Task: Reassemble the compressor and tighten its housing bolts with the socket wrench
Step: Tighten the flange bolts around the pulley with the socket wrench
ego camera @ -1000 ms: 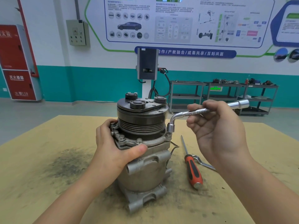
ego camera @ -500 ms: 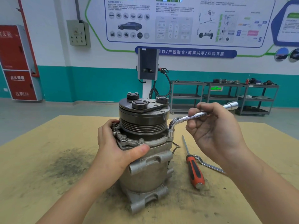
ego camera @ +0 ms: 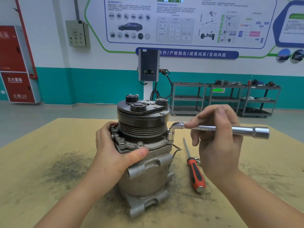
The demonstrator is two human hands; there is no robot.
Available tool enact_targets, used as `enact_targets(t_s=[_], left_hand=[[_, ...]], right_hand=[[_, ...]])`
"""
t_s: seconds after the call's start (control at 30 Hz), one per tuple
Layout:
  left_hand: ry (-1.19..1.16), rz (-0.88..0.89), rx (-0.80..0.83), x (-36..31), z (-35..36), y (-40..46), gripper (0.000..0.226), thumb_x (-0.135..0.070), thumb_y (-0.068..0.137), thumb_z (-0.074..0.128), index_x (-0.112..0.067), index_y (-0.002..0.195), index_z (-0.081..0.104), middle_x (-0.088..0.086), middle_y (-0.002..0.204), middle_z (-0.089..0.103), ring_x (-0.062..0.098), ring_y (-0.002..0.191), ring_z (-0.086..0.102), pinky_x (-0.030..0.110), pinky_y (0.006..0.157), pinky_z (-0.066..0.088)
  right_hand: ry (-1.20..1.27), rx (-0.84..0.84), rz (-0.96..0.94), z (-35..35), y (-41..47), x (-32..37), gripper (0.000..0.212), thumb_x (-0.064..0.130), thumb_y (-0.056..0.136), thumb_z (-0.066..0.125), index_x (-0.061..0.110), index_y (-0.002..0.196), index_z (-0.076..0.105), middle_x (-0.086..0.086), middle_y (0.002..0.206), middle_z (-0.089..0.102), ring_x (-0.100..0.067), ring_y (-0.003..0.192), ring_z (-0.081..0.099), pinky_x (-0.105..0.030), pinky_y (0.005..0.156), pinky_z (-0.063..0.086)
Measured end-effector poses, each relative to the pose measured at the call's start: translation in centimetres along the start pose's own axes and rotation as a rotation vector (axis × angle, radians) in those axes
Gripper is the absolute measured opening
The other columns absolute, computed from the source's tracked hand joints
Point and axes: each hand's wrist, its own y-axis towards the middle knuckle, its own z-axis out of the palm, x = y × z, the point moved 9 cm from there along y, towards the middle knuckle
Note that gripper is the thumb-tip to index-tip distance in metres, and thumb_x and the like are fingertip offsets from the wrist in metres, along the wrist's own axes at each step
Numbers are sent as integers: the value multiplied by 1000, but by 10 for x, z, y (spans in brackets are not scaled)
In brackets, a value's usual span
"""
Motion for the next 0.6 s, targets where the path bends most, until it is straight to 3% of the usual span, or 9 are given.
enact_targets(t_s=[0.27, 0.4, 0.5, 0.6], left_hand=[[-22, -1, 13, 4, -2, 3, 81, -69, 36, 69, -55, 105, 30, -4, 131, 43, 14, 122, 48, 31, 100, 38], [-29, -6, 17, 3, -2, 3, 81, -67, 36, 69, -53, 106, 31, -1, 133, 44, 16, 123, 48, 34, 103, 39], [-24, -1, 21, 3, -1, 2, 80, -68, 37, 69, -54, 106, 31, -3, 132, 43, 13, 122, 48, 31, 101, 38], [-24, 1, 32, 2, -1, 2, 80, -69, 38, 69, -56, 106, 29, -6, 133, 41, 10, 122, 47, 29, 99, 38]], right_hand=[[-239, 176, -199, 24, -5, 20, 31, 25, 98, 36, 16, 82, 60, -2, 70, 64, -6, 58, 58, -19, 53, 45], [-282, 185, -130, 28, -2, 21, 34, 30, 98, 38, 14, 76, 59, -5, 71, 64, -15, 53, 57, -22, 51, 45], [-292, 234, -45, 32, 4, 21, 26, 31, 97, 42, 15, 84, 59, -6, 72, 66, -19, 53, 59, -25, 48, 47], [-170, 117, 114, 17, 15, 15, 11, 26, 93, 47, 17, 92, 54, -8, 69, 68, -23, 49, 59, -28, 46, 47]])
